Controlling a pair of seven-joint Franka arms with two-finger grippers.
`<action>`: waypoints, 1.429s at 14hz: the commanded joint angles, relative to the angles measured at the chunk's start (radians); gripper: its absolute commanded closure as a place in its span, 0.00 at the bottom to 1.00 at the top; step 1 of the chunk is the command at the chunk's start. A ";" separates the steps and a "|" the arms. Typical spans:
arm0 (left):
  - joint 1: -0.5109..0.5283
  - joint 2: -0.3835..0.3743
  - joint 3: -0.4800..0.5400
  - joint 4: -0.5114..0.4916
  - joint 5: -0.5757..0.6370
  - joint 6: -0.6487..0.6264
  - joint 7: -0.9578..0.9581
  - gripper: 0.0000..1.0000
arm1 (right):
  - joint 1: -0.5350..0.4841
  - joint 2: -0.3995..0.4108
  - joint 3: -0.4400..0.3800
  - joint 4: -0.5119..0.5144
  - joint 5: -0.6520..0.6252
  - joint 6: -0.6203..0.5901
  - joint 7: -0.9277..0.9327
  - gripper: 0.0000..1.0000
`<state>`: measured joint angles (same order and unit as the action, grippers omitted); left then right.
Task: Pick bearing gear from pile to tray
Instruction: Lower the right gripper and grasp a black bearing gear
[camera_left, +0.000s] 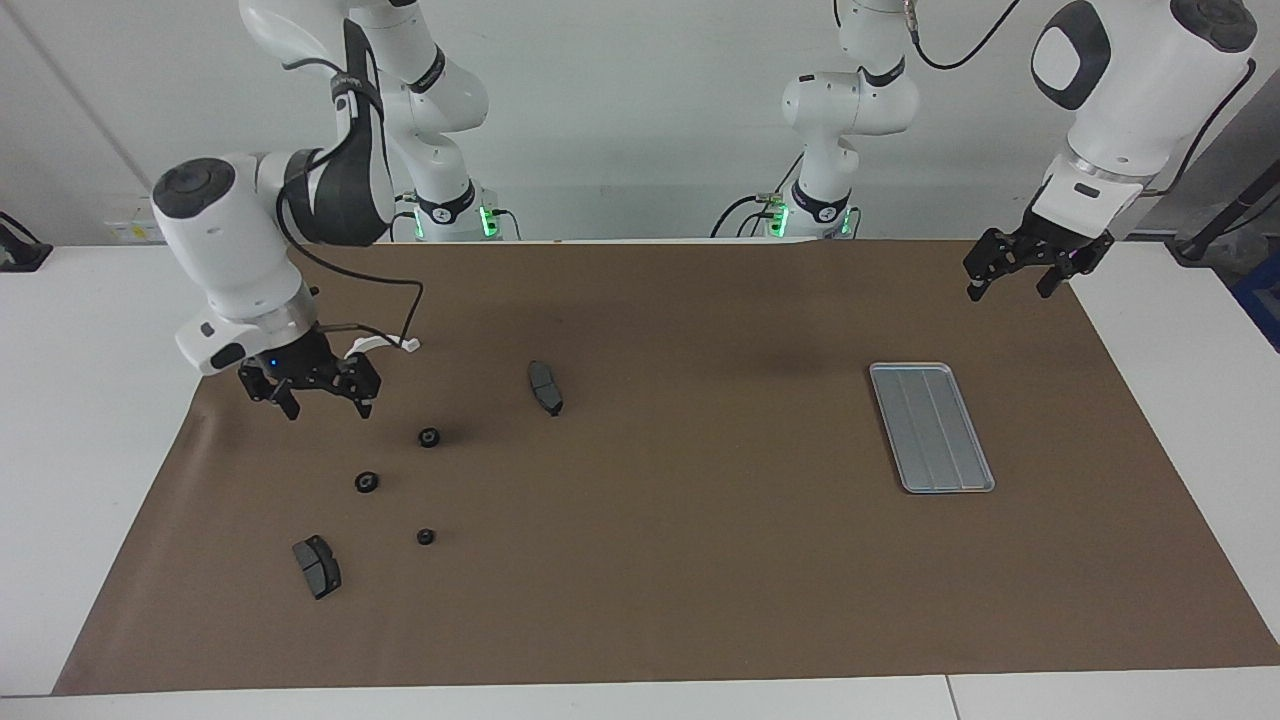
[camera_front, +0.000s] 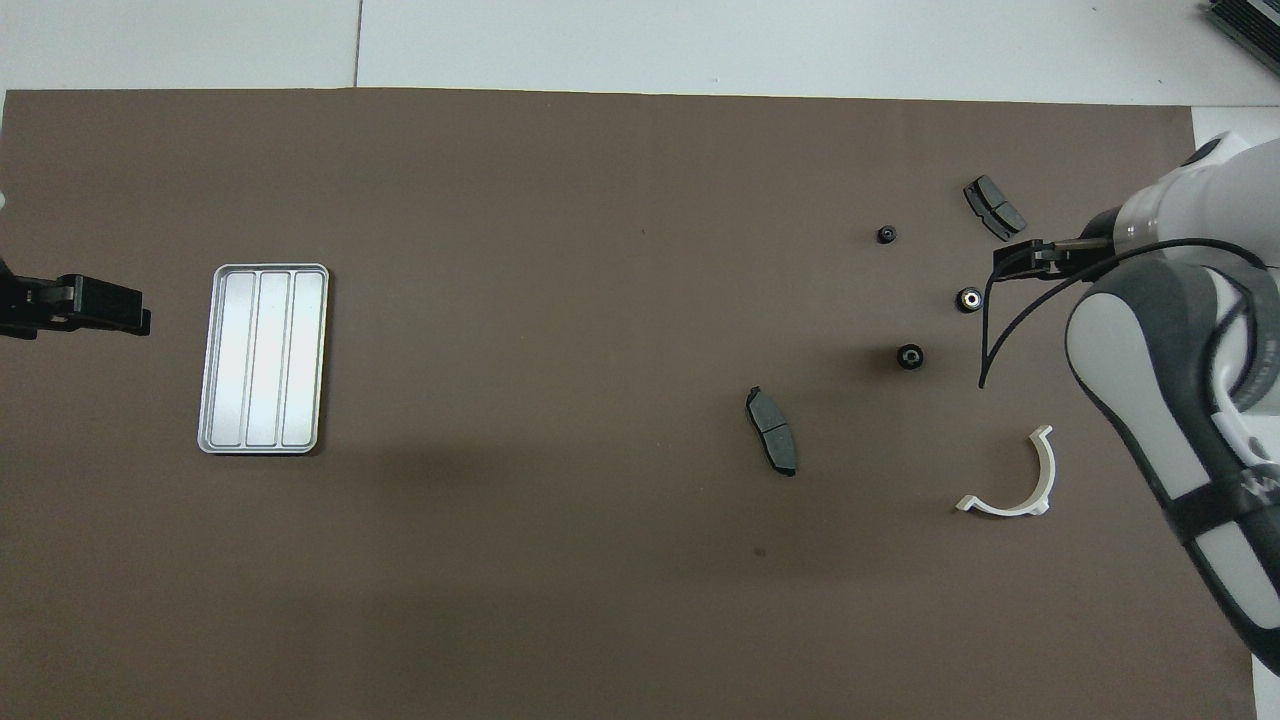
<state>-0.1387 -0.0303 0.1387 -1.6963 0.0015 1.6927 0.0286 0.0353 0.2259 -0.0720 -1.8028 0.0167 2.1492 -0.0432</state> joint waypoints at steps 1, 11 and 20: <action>-0.001 -0.019 -0.002 -0.016 0.023 0.001 -0.013 0.00 | -0.028 0.082 0.004 0.010 0.023 0.072 -0.095 0.00; -0.001 -0.019 -0.002 -0.016 0.023 0.002 -0.013 0.00 | -0.032 0.185 0.004 -0.064 0.025 0.199 -0.138 0.00; -0.035 -0.017 -0.010 -0.014 0.023 0.024 0.013 0.00 | -0.029 0.190 0.006 -0.119 0.025 0.281 -0.146 0.31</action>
<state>-0.1564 -0.0302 0.1197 -1.6963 0.0015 1.6958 0.0306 0.0082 0.4205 -0.0690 -1.9054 0.0168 2.4061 -0.1503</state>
